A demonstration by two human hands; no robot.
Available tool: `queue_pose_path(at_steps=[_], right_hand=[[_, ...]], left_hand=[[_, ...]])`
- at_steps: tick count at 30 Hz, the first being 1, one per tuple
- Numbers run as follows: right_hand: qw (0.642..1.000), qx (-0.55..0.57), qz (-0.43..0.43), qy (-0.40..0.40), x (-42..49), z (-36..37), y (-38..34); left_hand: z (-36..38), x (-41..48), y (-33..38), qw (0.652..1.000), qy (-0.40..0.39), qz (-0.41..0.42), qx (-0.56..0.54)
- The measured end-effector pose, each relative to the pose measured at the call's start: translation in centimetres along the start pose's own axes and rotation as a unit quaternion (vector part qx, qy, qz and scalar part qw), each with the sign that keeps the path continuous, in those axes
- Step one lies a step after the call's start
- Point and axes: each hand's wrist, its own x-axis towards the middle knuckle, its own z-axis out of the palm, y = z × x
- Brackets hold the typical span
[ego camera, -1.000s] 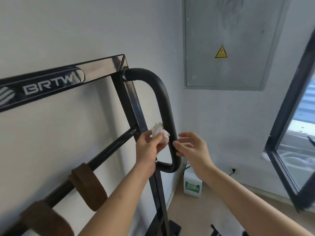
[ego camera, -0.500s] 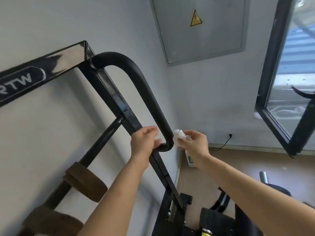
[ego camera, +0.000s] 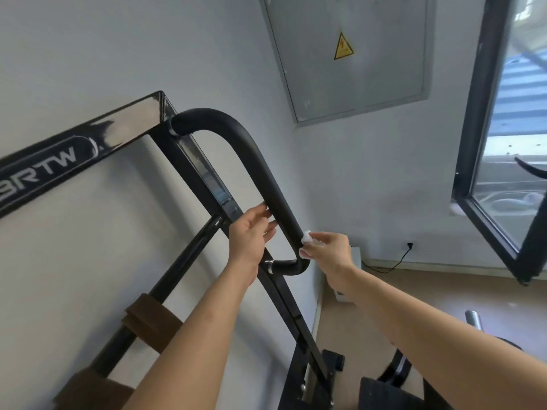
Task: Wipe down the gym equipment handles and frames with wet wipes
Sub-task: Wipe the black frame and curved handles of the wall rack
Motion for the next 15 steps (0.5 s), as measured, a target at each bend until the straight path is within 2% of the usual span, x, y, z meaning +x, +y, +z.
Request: queue_pose_path(at_steps=[4, 7, 11, 15], right_hand=[[0.994, 0.048, -0.083, -0.043, -1.0, 1.4, -5.4], [0.987, 0.03, -0.142, -0.062, -1.1, 2.2, -9.5], [0.973, 0.035, -0.204, -0.105, -1.3, 2.5, -15.4], [0.954, 0.09, -0.249, -0.139, -0.9, 2.8, -21.5]], left_hand=[[-0.1, -0.3, 0.6, 1.0, -0.013, -0.006, 0.009], [-0.5, -0.2, 0.9, 1.0, -0.024, -0.016, 0.011], [-0.9, -0.1, 1.1, 0.999, -0.04, -0.02, 0.009], [-1.0, -0.2, 1.2, 0.999, -0.034, -0.02, 0.018]])
